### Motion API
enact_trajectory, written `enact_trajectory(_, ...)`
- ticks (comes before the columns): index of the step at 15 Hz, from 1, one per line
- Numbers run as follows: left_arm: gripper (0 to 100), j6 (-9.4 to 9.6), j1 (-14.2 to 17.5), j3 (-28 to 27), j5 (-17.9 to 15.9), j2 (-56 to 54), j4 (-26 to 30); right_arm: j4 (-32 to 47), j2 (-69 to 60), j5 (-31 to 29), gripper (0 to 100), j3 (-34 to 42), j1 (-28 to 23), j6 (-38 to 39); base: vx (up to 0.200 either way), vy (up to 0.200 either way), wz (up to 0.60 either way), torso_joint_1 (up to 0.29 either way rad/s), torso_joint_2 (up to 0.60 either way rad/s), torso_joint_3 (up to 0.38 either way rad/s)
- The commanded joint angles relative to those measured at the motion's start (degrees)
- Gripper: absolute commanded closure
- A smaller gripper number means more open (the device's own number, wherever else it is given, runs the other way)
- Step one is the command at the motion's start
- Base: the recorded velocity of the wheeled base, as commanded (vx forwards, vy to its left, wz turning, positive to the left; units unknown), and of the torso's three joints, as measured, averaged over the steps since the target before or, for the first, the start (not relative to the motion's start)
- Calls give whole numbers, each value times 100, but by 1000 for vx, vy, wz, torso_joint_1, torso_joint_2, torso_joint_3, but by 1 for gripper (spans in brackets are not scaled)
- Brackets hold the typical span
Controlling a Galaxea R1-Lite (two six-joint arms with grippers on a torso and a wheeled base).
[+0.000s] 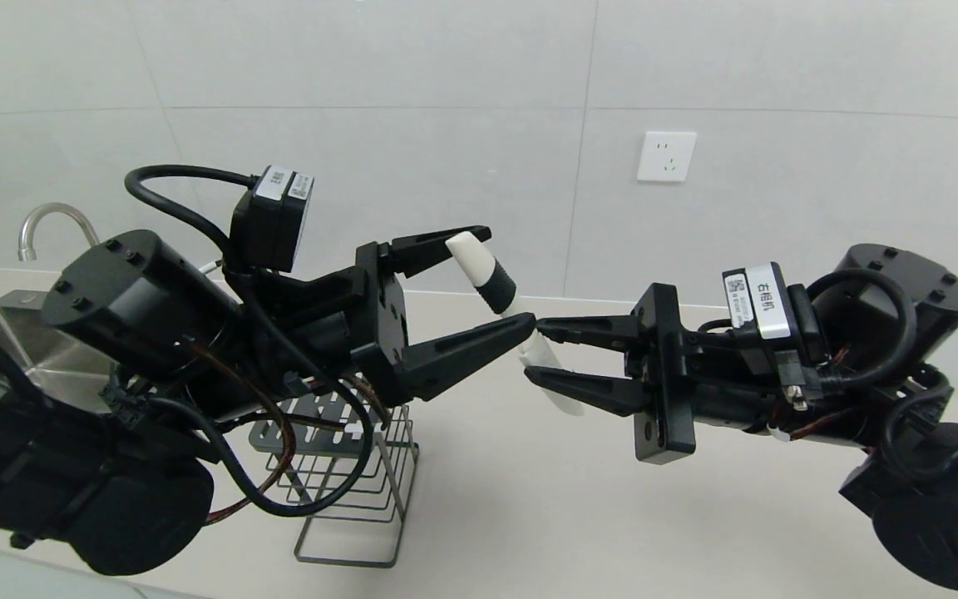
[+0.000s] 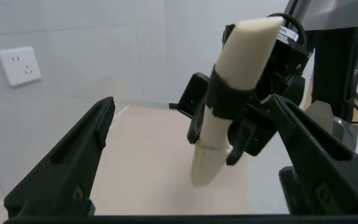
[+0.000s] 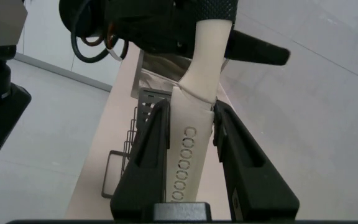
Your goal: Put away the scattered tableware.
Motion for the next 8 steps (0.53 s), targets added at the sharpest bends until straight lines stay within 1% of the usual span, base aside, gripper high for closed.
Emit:
enact_trajectory(1, 0, 45, -32, -125, 0, -25, -3, -4, 13, 0, 100, -6, -4, -1, 0, 0, 0, 0, 0, 0)
enact_trajectory(2, 0, 45, -129, -125, 0, -34, -3, -4, 22, 0, 100, -15, -4, -1, 0, 0, 0, 0, 0, 0)
enact_trajectory(5, 0, 36, -278, -142, 0, -7, -3, -4, 66, 0, 100, -32, 5, -1, 0, 0, 0, 0, 0, 0)
enact_trajectory(7, 0, 28, -305, -151, 0, 45, -3, -13, 92, 0, 100, -67, 5, -1, 0, 0, 0, 0, 0, 0)
enact_trajectory(8, 100, 10, -314, -134, 0, 37, -3, -13, 101, 0, 100, -111, 5, -1, 0, 0, 0, 0, 0, 0)
